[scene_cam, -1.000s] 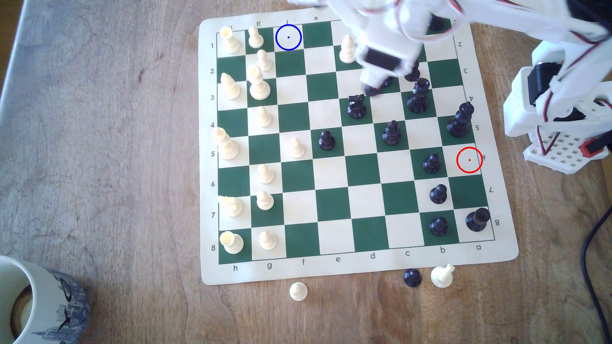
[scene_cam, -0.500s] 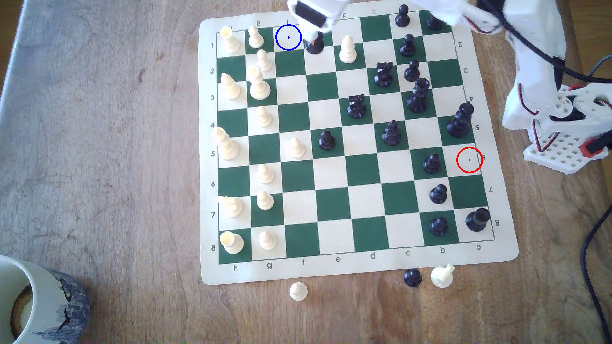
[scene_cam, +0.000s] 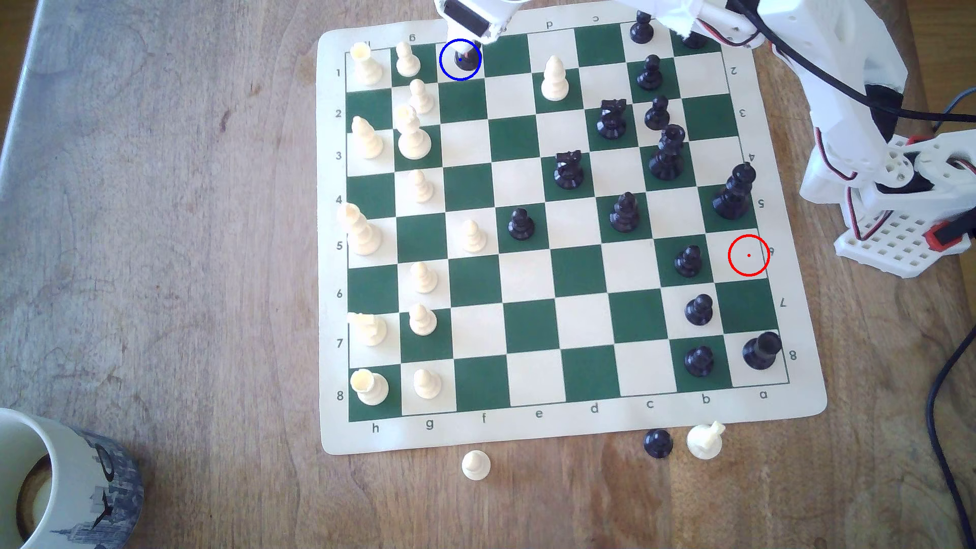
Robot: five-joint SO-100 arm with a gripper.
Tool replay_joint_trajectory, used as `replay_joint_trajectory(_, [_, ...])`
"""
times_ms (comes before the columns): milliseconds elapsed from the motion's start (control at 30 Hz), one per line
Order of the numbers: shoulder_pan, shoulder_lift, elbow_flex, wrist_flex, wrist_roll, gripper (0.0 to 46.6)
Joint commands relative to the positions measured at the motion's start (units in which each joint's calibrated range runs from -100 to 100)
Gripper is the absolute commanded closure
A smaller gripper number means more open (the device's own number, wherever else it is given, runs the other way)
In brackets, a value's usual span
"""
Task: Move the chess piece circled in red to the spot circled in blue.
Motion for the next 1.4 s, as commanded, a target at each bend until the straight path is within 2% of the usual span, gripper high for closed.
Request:
replay_joint_trajectory(0, [0.8,-0.5,-5.2,-2.5,0.2,46.3])
replay_joint_trajectory(600, [2.4,3.0,-5.2,-7.3,1.9,46.3])
replay_joint_trajectory(1267, [1.2,6.4,-5.2,-8.6,1.8,46.2])
replay_joint_trajectory(1300, [1.1,6.4,-5.2,-8.7,1.9,44.8])
replay_joint_trajectory(1333, [1.3,6.4,-5.2,-9.2,1.8,40.0])
replay_joint_trajectory(1367, [1.4,6.4,-5.2,-9.5,1.8,37.2])
